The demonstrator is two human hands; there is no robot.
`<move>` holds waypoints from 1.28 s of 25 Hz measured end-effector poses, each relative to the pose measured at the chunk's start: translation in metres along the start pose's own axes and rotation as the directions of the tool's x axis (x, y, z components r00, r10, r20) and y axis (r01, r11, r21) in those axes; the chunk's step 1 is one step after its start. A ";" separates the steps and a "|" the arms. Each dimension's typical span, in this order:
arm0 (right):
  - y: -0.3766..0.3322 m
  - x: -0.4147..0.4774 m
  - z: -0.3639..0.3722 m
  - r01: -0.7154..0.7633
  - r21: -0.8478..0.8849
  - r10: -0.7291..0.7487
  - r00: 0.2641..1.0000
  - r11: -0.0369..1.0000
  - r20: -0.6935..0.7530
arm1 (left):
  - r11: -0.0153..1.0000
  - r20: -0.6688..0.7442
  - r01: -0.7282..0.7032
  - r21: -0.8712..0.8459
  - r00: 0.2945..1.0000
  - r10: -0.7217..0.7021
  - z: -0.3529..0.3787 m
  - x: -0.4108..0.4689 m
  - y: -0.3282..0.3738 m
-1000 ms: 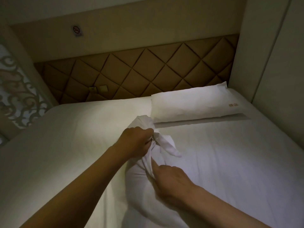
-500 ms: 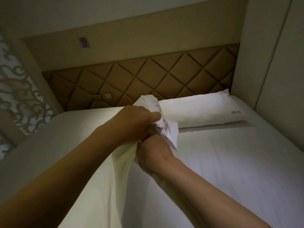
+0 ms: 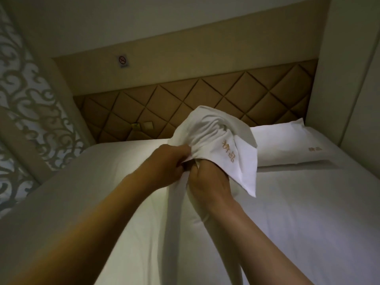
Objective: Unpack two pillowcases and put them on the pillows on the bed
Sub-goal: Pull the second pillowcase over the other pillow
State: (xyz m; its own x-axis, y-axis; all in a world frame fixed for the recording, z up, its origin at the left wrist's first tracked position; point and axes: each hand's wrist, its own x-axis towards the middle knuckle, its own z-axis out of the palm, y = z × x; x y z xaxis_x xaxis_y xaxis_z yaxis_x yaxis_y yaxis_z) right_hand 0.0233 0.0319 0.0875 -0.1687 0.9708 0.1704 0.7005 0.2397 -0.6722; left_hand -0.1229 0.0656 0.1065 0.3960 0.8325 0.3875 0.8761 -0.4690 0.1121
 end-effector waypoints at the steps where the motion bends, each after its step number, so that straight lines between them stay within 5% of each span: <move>1: -0.001 -0.004 -0.005 0.004 0.002 -0.004 1.000 1.000 0.005 | 0.992 -0.010 0.073 -0.099 0.997 -0.074 0.008 0.004 0.004; 6: 0.007 -0.013 -0.021 0.092 -0.046 -0.093 0.996 0.995 -0.013 | 0.730 0.164 0.323 -0.602 0.945 -0.283 0.036 0.004 0.009; 11: 0.084 -0.021 0.071 -0.117 -0.082 0.128 0.979 0.990 0.155 | 0.730 0.389 0.472 -0.494 0.871 -0.300 0.135 -0.050 0.005; 14: 0.119 -0.034 0.109 -0.264 0.144 0.217 0.936 0.954 0.279 | 0.670 0.500 0.583 -0.460 0.793 -0.348 0.181 -0.072 0.001; 18: 0.125 -0.029 0.109 -0.341 0.440 0.155 0.901 0.831 0.405 | 0.344 0.532 0.766 -0.543 0.631 -0.566 0.169 -0.072 -0.016; 20: 0.122 -0.036 0.117 -0.418 0.576 0.115 0.865 0.703 0.488 | 0.215 0.637 0.812 -0.542 0.564 -0.526 0.161 -0.076 -0.027; 23: 0.106 -0.041 0.138 -0.489 0.572 0.149 0.830 0.658 0.538 | 0.371 0.660 0.877 -0.306 0.476 -0.581 0.156 -0.089 -0.041; 25: 0.096 -0.036 0.144 -0.444 0.548 0.221 0.878 0.708 0.425 | 0.541 0.481 0.841 -0.014 0.480 -0.734 0.153 -0.091 -0.049; 26: 0.094 -0.033 0.144 -0.432 0.569 0.269 0.897 0.699 0.350 | 0.633 0.293 0.764 0.127 0.580 -0.760 0.151 -0.089 -0.051; 28: 0.095 -0.028 0.142 -0.429 0.665 0.342 0.901 0.612 0.266 | 0.779 0.033 0.570 0.260 0.802 -0.597 0.147 -0.075 -0.046; 30: 0.097 -0.027 0.139 -0.452 0.754 0.390 0.877 0.476 0.280 | 0.827 0.151 0.535 0.171 0.816 -0.559 0.155 -0.050 -0.038; 32: 0.099 -0.028 0.137 -0.490 0.791 0.425 0.844 0.365 0.327 | 0.739 0.305 0.662 0.129 0.682 -0.664 0.171 -0.029 -0.044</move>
State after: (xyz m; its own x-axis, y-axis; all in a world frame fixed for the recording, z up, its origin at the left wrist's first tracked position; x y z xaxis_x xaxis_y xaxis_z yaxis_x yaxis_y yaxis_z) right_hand 0.0025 0.0296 -0.0824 -0.0716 0.9233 -0.3773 -0.2098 -0.3837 -0.8993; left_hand -0.1255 0.1123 -0.0662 -0.2281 0.9696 -0.0891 0.9447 0.2425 0.2207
